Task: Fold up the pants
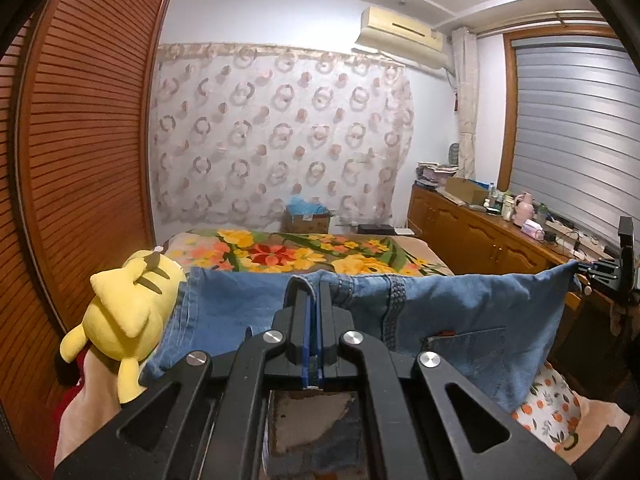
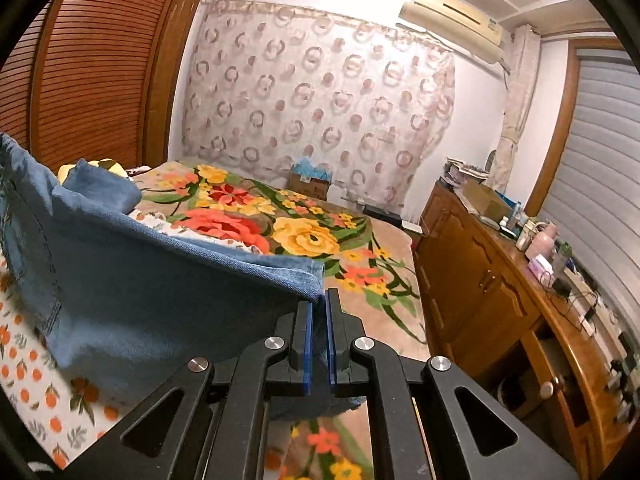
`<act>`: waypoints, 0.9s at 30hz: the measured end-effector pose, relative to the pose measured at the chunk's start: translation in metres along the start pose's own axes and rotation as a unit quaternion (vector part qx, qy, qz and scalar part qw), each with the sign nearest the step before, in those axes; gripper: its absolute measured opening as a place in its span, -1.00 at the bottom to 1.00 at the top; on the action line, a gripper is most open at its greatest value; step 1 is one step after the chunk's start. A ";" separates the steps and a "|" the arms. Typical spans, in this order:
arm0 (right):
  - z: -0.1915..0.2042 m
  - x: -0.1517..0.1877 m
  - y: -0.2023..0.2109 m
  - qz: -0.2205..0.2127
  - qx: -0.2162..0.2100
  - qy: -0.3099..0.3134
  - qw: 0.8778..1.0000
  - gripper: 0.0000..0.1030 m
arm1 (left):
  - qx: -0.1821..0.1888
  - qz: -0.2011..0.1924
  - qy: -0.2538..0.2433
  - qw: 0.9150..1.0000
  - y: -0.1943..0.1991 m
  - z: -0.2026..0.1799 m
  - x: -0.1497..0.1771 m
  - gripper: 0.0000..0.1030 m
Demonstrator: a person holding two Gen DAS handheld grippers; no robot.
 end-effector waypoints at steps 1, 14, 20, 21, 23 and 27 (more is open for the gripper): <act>0.005 -0.004 0.000 0.000 -0.002 -0.001 1.000 -0.90 | -0.002 0.001 0.001 1.000 -0.008 0.003 -0.005 -0.95; 0.026 -0.080 -0.116 0.064 -0.034 0.011 0.997 -0.90 | -0.036 0.064 0.010 0.997 -0.129 0.041 -0.029 -0.95; 0.045 -0.092 -0.204 0.120 -0.051 0.011 0.991 -0.90 | -0.048 0.116 0.014 0.992 -0.176 0.056 -0.012 -0.95; 0.047 -0.091 -0.214 0.126 -0.053 0.007 0.991 -0.90 | -0.048 0.126 0.013 0.991 -0.181 0.057 -0.008 -0.95; 0.050 -0.092 -0.232 0.136 -0.059 0.001 0.989 -0.90 | -0.049 0.137 0.010 0.989 -0.185 0.059 -0.004 -0.94; 0.046 -0.105 -0.251 0.150 -0.072 -0.008 0.986 -0.85 | -0.064 0.150 -0.004 0.987 -0.182 0.061 0.001 -0.73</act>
Point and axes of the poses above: each gripper's, at about its wrist camera, not at the fingertips, and y roughly against the way its jaws point, z to its left, x to its underside, the point moved 5 cm from there along -y, roughly the way its jaws point, and after that the axes turned 11 degrees about z, right-handed, at the moved point
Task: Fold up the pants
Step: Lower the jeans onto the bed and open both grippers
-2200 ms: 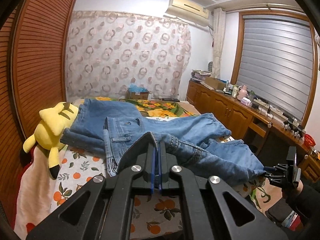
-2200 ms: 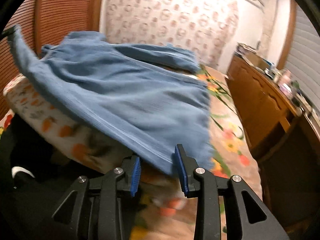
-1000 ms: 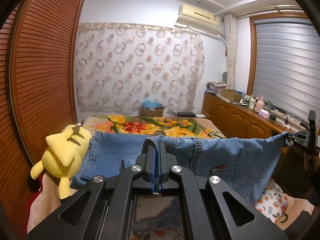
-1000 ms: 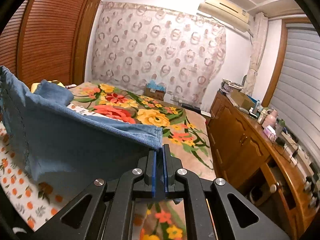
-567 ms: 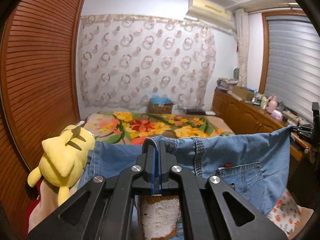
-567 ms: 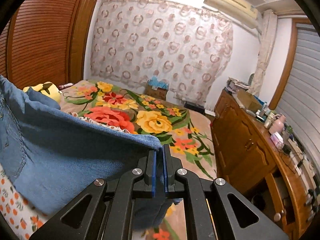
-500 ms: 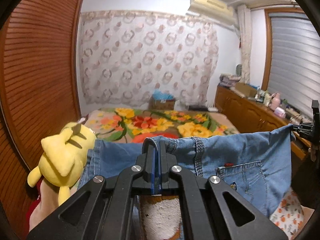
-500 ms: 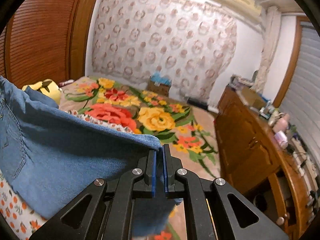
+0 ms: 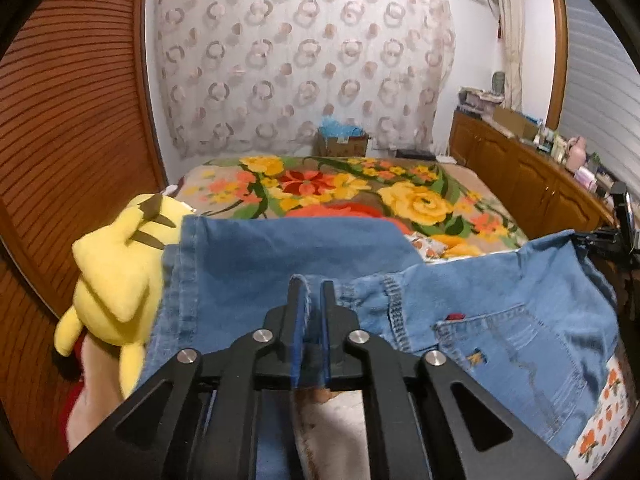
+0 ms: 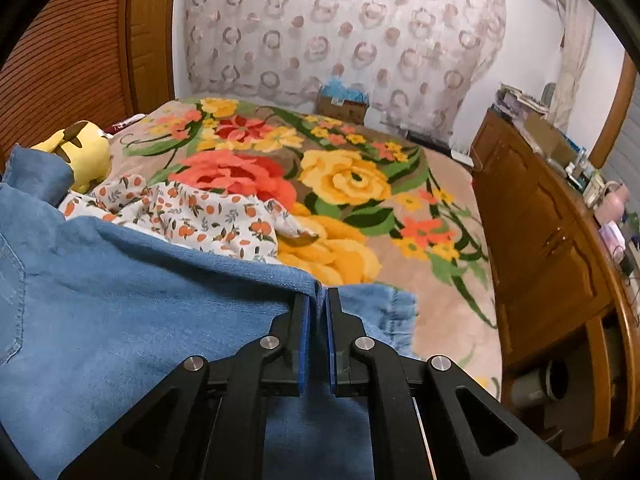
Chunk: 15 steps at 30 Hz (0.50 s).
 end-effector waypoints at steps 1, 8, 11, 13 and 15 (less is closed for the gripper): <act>-0.002 -0.002 0.001 0.001 -0.004 -0.002 1.000 -0.75 | -0.002 0.002 -0.002 1.000 0.001 0.001 0.001 -0.64; -0.007 0.009 0.018 -0.023 -0.022 -0.030 0.999 -0.26 | 0.000 -0.006 -0.004 1.000 0.017 0.010 0.005 -0.07; -0.003 0.026 0.029 -0.038 -0.035 -0.041 0.998 -0.22 | 0.013 -0.016 -0.015 1.000 0.026 -0.004 0.007 -0.06; 0.001 0.041 0.038 -0.045 -0.045 -0.046 0.997 -0.19 | 0.030 -0.019 -0.026 0.999 0.030 -0.021 0.008 -0.01; 0.005 0.056 0.048 -0.052 -0.052 -0.048 0.996 -0.16 | 0.046 -0.024 -0.036 0.998 0.034 -0.042 0.009 0.30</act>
Point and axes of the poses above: each gripper's, at about its wrist camera, not at the fingertips, and y roughly against the way its jaws point, z to its left, x to its underside, the point moved 5 cm from there along -y, roughly the way its jaws point, and after that the axes turned 11 degrees about z, right-handed, at the moved point
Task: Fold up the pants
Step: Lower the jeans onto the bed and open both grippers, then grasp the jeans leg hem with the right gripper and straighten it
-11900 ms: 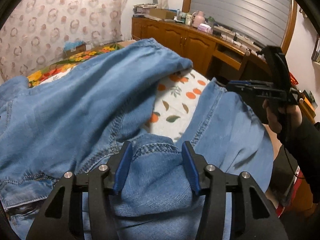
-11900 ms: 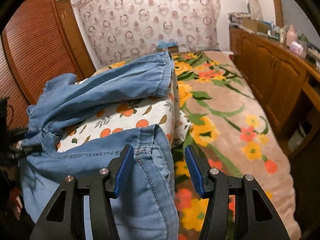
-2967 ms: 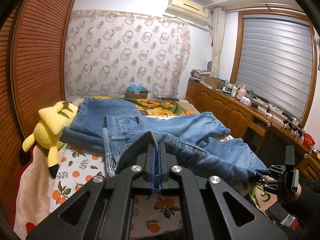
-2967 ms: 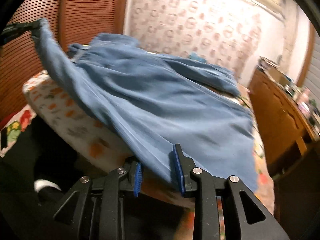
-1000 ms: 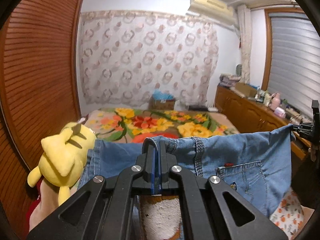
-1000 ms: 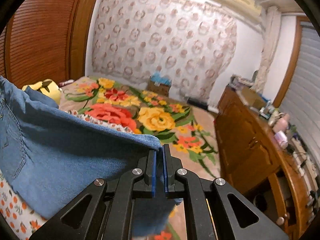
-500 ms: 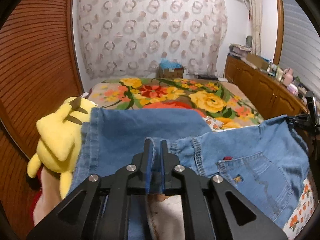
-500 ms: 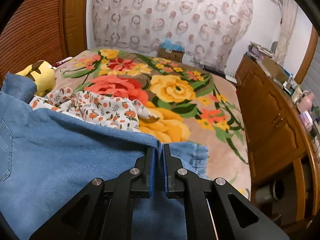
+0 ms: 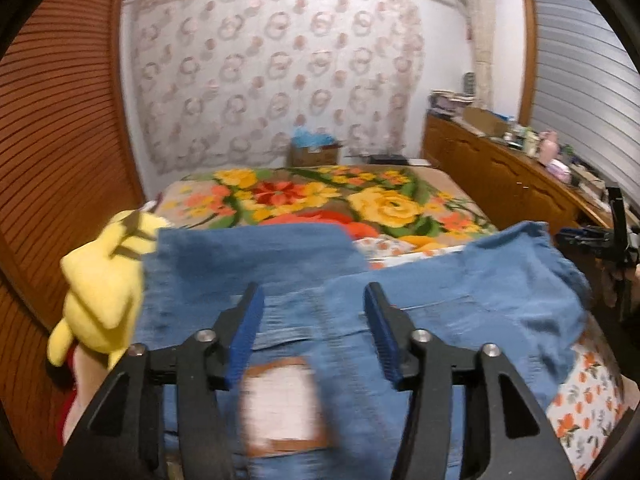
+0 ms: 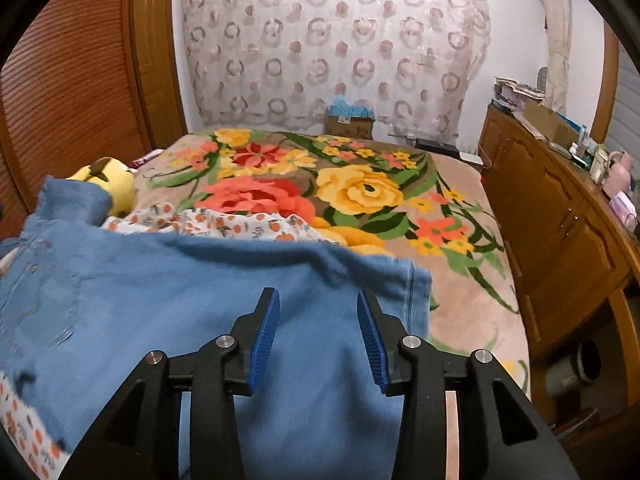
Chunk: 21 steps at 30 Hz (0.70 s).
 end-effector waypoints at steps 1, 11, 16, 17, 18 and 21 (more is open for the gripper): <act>0.001 0.007 0.005 -0.003 -0.004 -0.002 1.000 -0.12 | 0.009 -0.006 -0.005 1.000 0.002 -0.015 0.000 0.41; -0.017 0.097 0.050 -0.005 -0.030 -0.058 0.998 0.02 | 0.085 -0.014 -0.053 0.995 -0.009 -0.127 0.004 0.56; -0.037 0.127 0.056 0.007 -0.021 -0.092 0.996 0.02 | 0.092 -0.013 -0.070 0.993 -0.022 -0.161 0.008 0.56; -0.042 0.131 0.056 0.011 -0.021 -0.101 0.995 0.03 | 0.093 -0.010 -0.070 0.993 -0.024 -0.166 0.010 0.56; -0.044 0.135 0.055 0.014 -0.024 -0.106 0.994 0.03 | 0.095 -0.008 -0.070 0.993 -0.025 -0.169 0.013 0.56; -0.048 0.141 0.053 0.019 -0.027 -0.115 0.993 0.03 | 0.100 0.000 -0.076 0.992 -0.027 -0.179 0.026 0.56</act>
Point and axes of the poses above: each gripper's, at about its wrist camera, not at the fingertips, and y roughly against the way its jaws point, z to its left, x to its underside, the point moved 5 cm from there along -y, roughly the way its jaws point, and after that the axes turned 11 degrees about z, right-handed, at the moved point
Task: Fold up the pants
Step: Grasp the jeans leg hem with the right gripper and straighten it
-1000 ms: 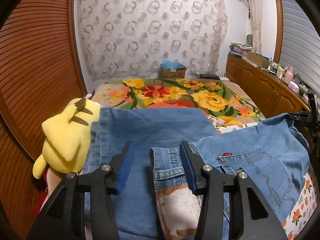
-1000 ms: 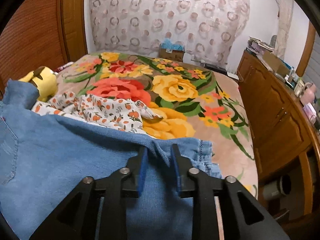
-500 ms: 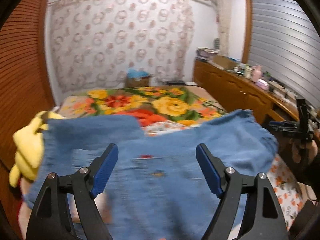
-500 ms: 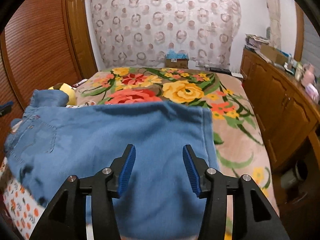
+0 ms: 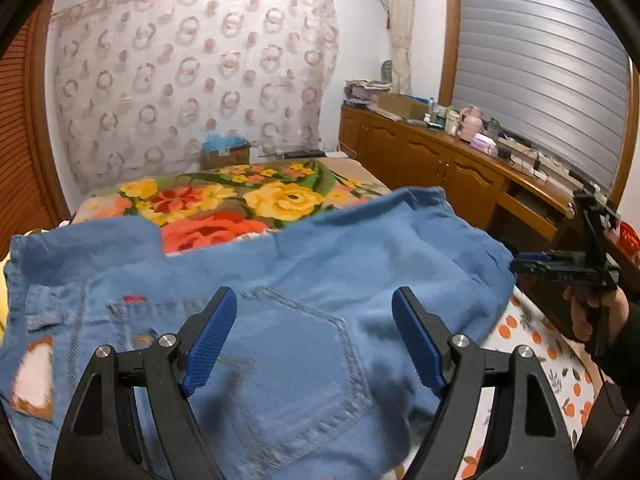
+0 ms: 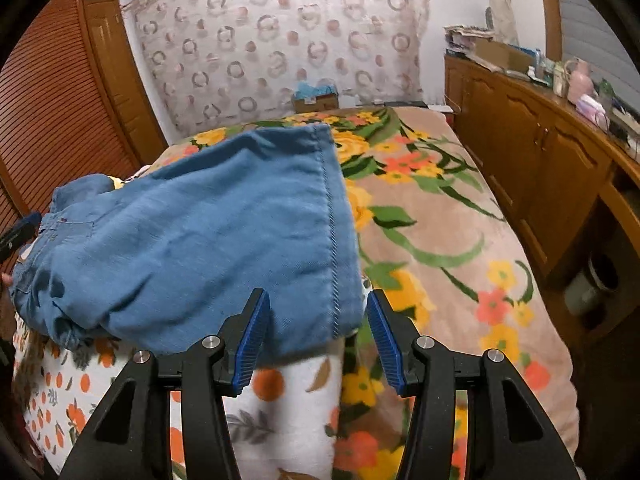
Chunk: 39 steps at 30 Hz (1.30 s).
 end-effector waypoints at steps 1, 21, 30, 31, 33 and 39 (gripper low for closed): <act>-0.001 0.001 -0.002 0.004 -0.003 -0.003 1.000 0.03 | 0.000 0.005 -0.004 1.000 -0.001 -0.004 0.005 0.56; -0.013 -0.007 0.009 -0.043 -0.016 -0.024 0.999 -0.81 | 0.005 0.028 -0.067 0.997 0.015 -0.082 0.047 0.09; -0.003 -0.009 0.020 -0.067 -0.006 -0.025 0.997 -0.82 | -0.006 0.071 -0.087 0.994 -0.010 -0.101 0.063 0.06; -0.003 -0.008 0.020 -0.066 -0.004 -0.023 0.998 -0.82 | -0.015 0.074 -0.089 0.993 -0.013 -0.101 0.062 0.05; -0.003 -0.007 0.019 -0.066 -0.004 -0.021 0.998 -0.82 | -0.024 0.073 -0.090 0.993 -0.015 -0.100 0.060 -0.30; -0.008 -0.009 0.019 -0.062 -0.003 -0.023 0.998 -0.82 | -0.010 0.074 -0.084 0.994 -0.008 -0.096 0.059 -0.89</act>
Point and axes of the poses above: each gripper's, at about its wrist camera, not at the fingertips, and y roughly against the way its jaws point, z to its left, x to its underside, the point moved 5 cm from there along -y, roughly the way its jaws point, and after that the axes turned 11 degrees about z, right-handed, at the moved point
